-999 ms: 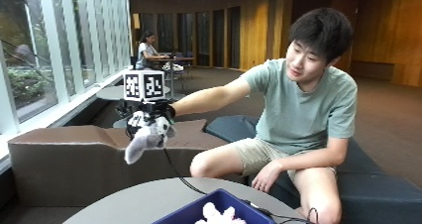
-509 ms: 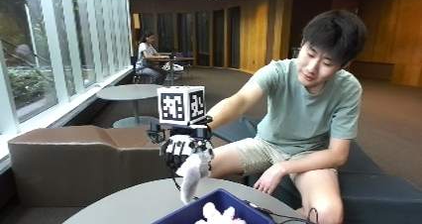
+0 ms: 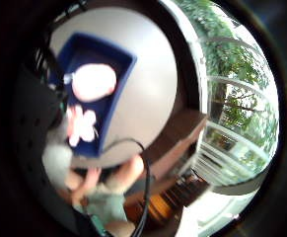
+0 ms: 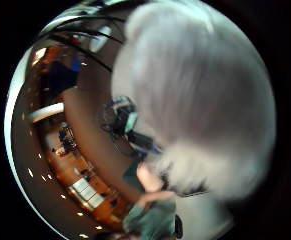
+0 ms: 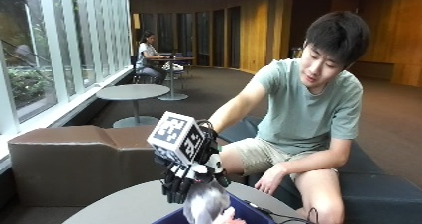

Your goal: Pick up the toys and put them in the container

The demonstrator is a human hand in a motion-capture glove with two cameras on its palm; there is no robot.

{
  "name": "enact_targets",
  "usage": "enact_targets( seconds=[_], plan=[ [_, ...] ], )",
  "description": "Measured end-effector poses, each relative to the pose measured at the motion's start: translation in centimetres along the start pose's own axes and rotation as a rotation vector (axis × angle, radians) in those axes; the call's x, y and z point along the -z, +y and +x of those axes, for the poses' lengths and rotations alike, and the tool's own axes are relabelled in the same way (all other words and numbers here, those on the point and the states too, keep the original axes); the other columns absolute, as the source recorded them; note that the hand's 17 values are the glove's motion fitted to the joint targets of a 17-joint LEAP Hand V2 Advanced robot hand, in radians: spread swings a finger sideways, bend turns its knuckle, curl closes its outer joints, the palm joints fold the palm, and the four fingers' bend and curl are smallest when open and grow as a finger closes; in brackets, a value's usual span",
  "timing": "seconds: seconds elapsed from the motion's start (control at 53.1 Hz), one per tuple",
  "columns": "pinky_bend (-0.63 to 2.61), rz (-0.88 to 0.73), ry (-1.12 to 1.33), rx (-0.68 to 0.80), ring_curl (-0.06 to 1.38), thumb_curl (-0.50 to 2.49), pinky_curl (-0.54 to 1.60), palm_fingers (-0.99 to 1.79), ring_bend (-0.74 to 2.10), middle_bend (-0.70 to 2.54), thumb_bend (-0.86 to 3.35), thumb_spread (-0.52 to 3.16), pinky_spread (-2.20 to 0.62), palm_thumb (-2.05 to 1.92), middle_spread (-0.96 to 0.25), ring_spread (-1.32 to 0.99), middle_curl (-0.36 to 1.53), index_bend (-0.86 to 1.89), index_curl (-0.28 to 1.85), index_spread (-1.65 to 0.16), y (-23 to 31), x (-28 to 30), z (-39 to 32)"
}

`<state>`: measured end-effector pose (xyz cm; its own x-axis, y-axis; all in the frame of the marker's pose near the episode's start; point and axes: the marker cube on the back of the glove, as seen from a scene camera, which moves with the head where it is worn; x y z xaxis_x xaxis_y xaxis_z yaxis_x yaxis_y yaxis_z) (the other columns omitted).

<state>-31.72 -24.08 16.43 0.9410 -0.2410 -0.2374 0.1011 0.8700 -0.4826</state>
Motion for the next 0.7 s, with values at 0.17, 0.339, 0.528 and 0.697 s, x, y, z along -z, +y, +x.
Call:
enact_targets(
  seconds=[0.17,0.339,0.528,0.697],
  plan=[
    [1.32,-0.001,-0.019,0.005,0.75,0.86,0.56,-0.55,0.62,0.41,-0.09,0.9,-0.14,0.01,-0.09,-0.29,0.58,0.03,0.68,-0.22,0.7,-0.7,0.3],
    [1.06,0.184,-0.091,0.062,0.59,0.67,0.46,-0.42,0.33,0.19,-0.07,1.06,-0.04,-0.07,-0.03,-0.14,0.47,0.02,0.47,-0.21,2.0,1.9,-0.6],
    [0.9,0.317,-0.13,0.117,0.53,0.52,0.39,-0.33,0.22,0.13,-0.06,1.14,0.0,-0.06,-0.02,-0.07,0.41,0.03,0.33,-0.21,7.0,3.8,-0.6],
    [0.85,0.365,-0.188,0.157,0.5,0.43,0.36,-0.3,0.19,0.13,-0.05,1.19,0.0,-0.05,-0.02,-0.04,0.36,0.04,0.25,-0.21,11.2,3.6,0.1]
  ],
)
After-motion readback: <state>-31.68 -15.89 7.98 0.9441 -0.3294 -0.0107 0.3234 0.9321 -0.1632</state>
